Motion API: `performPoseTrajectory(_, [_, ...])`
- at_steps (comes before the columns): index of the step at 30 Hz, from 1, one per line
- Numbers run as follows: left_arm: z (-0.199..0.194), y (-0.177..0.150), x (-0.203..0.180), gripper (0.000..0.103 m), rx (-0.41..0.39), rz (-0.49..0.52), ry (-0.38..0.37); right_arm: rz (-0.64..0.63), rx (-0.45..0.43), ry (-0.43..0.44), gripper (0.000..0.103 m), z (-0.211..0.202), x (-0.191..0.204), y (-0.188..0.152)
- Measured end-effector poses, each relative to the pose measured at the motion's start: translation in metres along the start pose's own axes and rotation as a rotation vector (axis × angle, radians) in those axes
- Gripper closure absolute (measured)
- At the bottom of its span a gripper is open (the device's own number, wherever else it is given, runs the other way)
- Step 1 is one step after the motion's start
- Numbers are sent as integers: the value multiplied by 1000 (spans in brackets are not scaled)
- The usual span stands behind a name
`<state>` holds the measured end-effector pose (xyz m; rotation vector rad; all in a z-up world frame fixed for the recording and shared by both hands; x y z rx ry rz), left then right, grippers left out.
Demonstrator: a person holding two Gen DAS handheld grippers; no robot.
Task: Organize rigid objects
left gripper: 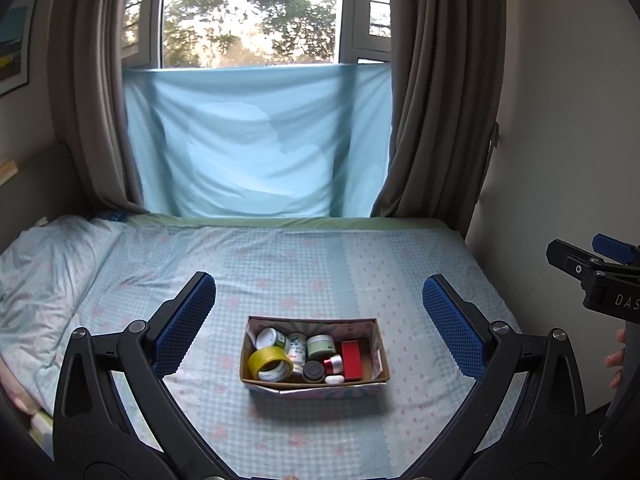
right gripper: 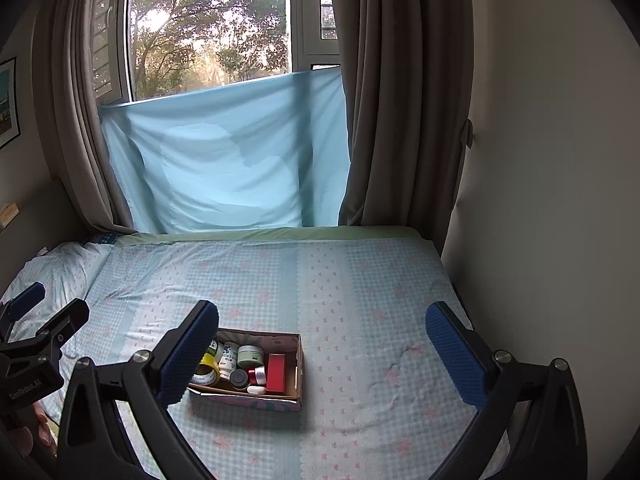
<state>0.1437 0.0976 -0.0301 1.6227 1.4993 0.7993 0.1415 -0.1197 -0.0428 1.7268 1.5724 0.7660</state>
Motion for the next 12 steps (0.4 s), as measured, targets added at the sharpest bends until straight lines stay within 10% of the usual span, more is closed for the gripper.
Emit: performPoseTrajectory(12, [19, -11, 3, 0, 25, 15, 50, 4, 57, -3, 0, 22, 1, -11])
Point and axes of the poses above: each gripper's, at about its wrist camera, not at the fingertips, and z roughly the way its jaws point, x to its left, y to its top, the point moved 9 cm from there along z, roughly the way its jaws point, and after that the axes turned 1 degree about -x, right-handed, at the moved point
